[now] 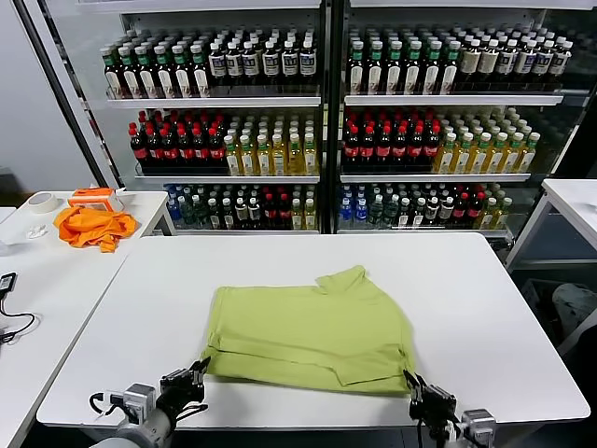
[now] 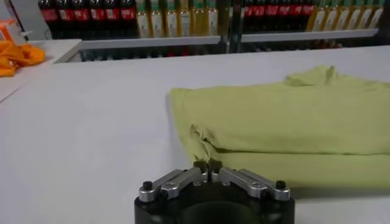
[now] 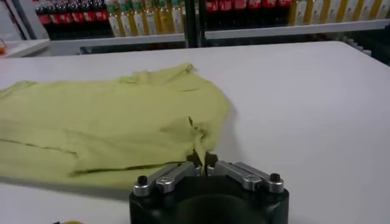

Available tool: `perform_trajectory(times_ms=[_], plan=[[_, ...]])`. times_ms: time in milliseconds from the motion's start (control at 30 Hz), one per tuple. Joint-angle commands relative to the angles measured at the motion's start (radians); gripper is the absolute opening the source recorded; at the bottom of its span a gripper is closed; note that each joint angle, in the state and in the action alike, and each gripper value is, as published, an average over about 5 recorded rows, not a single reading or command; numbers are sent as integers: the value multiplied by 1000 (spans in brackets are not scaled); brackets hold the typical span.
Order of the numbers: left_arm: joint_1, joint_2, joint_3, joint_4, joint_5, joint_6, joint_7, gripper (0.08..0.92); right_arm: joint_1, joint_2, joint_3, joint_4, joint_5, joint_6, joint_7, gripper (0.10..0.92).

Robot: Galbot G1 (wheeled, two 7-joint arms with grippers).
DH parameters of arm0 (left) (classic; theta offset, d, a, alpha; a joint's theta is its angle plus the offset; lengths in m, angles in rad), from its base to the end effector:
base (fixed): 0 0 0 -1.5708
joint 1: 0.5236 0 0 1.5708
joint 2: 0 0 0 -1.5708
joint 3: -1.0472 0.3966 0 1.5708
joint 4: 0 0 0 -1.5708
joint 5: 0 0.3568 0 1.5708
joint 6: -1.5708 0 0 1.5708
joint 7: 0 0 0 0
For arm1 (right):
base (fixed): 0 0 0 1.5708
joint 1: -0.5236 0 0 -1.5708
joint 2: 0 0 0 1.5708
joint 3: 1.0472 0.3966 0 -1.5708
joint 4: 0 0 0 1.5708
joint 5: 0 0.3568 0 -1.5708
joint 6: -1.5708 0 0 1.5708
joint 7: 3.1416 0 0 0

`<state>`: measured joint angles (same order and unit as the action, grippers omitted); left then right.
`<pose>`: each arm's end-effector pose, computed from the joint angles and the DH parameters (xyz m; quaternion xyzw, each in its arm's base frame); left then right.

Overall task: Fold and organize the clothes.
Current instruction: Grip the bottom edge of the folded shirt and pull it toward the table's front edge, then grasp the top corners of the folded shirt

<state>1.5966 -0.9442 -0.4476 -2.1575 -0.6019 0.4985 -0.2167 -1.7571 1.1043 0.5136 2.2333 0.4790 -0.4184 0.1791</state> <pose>0.1616 0.0985 -0.3035 -0.0938 -0.9517 -0.0275 0.2910 0.1094 -0.0772 -0.3043 0.0638 -0.9623 -0.0060 0.2643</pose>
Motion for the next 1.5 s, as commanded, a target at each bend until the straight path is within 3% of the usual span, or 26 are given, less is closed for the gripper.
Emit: perform_trajectory(times_ms=[33,133,233,433,567,700,967,1100,1500], plan=[[128,20,-56,-64,39,35,5,81,-104,1,27,48,-48,19,1,126],[130,20,-50,-70,62,50,1,84,-98,6,18,44,-53,20,-2,139],[128,20,-40,-90,72,56,-2,115,-96,8,17,58,-53,20,-4,200],[106,30,-60,-140,51,58,-4,261,-79,1,67,121,-46,9,-7,373],[27,46,-94,-140,-34,19,3,382,-2,-20,108,165,15,-20,1,494],[-120,57,-82,-59,-92,-11,32,494,168,-49,89,130,122,-66,33,607],[-410,57,43,212,-90,-20,103,728,594,-34,-181,-147,156,-137,106,806],[-506,51,117,335,-74,-27,130,808,737,2,-267,-298,151,-141,114,821],[-675,16,224,576,-38,-42,202,823,1003,138,-371,-705,111,-124,106,823]])
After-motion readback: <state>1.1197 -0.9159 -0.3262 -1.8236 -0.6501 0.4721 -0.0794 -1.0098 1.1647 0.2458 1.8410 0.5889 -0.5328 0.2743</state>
